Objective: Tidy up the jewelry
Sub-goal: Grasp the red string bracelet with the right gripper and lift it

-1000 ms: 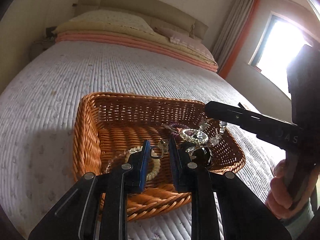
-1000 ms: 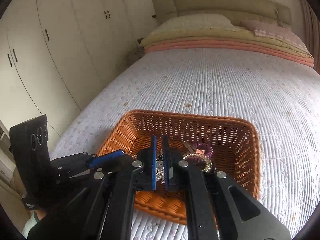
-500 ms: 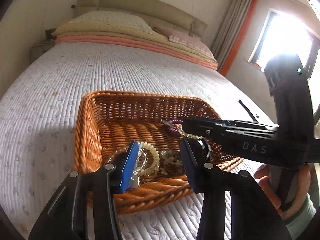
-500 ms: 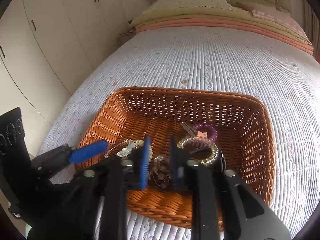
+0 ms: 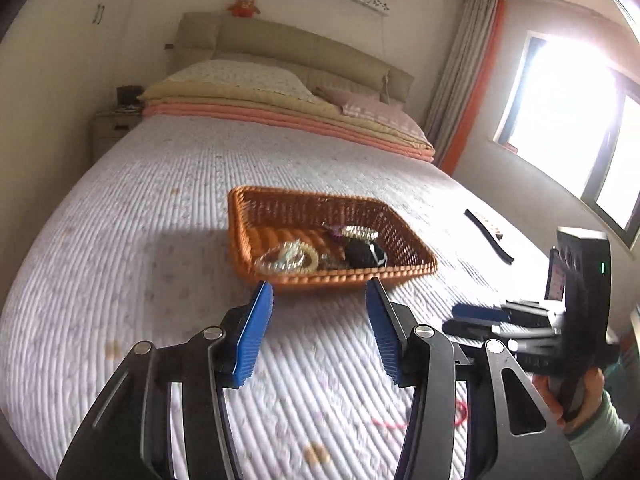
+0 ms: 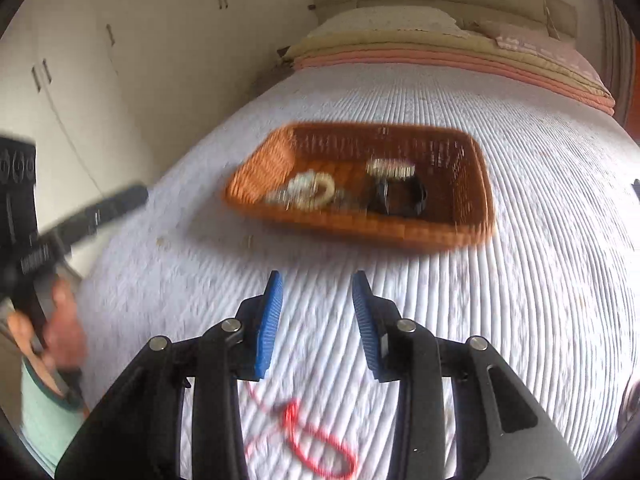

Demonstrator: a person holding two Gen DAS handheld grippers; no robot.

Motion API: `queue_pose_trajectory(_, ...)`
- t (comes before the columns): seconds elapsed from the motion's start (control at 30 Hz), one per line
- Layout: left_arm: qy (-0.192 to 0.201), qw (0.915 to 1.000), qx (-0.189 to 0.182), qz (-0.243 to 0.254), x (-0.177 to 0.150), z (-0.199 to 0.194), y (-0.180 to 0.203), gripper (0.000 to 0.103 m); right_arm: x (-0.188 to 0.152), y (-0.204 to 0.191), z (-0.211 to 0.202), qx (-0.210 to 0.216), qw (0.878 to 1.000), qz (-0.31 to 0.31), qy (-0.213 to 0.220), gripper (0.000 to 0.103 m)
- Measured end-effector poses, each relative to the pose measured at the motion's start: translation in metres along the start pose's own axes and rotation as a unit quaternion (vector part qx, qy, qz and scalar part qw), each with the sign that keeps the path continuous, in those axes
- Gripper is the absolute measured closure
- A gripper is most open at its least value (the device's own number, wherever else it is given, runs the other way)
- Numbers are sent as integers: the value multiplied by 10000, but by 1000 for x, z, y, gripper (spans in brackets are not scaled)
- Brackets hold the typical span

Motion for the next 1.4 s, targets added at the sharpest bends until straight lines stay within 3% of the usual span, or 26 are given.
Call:
queue_pose_trajectory(0.2,-244,9992,305,28,-35,-13,-6,56,-73,-29,1,-375,9965,-675,-303,70)
queue_pose_trajectory(0.4,-491,9977,397,-238,-53,-6,-22,56,-99,-38,22,-583,9933,-878,-475,70)
queue_pose_trajectory(0.57,-646,9965,430,-317,-62,4,-28,56,-99,-41,30,-723,9902,-1093,-492,72)
queue_pose_trajectory(0.6,-651,9965,406,-325,-63,5,-29,56,-98,-39,32,-814,9895,-1086,-501,80)
queue_pose_trajectory(0.77,-750,9958,408,-321,-64,19,-30,56,-85,-29,43,-909,9910,-849,-501,96)
queue_pose_trajectory(0.97,-861,9948,513,-188,-52,46,-34,56,-60,-10,56,-666,9966,-223,-422,96)
queue_pose_trajectory(1.2,-1243,9901,641,-89,-38,105,-36,58,-57,5,62,-345,9988,100,-326,96)
queue_pose_trajectory(1.33,-1493,9852,815,-224,-36,132,-37,69,-49,11,69,-345,9987,215,-293,96)
queue_pose_trajectory(1.4,-1493,9838,986,-135,-33,138,-35,70,-46,15,72,-271,9988,271,-298,96)
Point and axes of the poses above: each gripper's, at about its wrist camera, not at the fingertips, and z roughly the way its jaws point, y to its right, x to its top, the point moved 2 cm from there along z, roughly the way its jaws point, and after that the axes turned 2 degrees about -y, right-handed, at the moved point
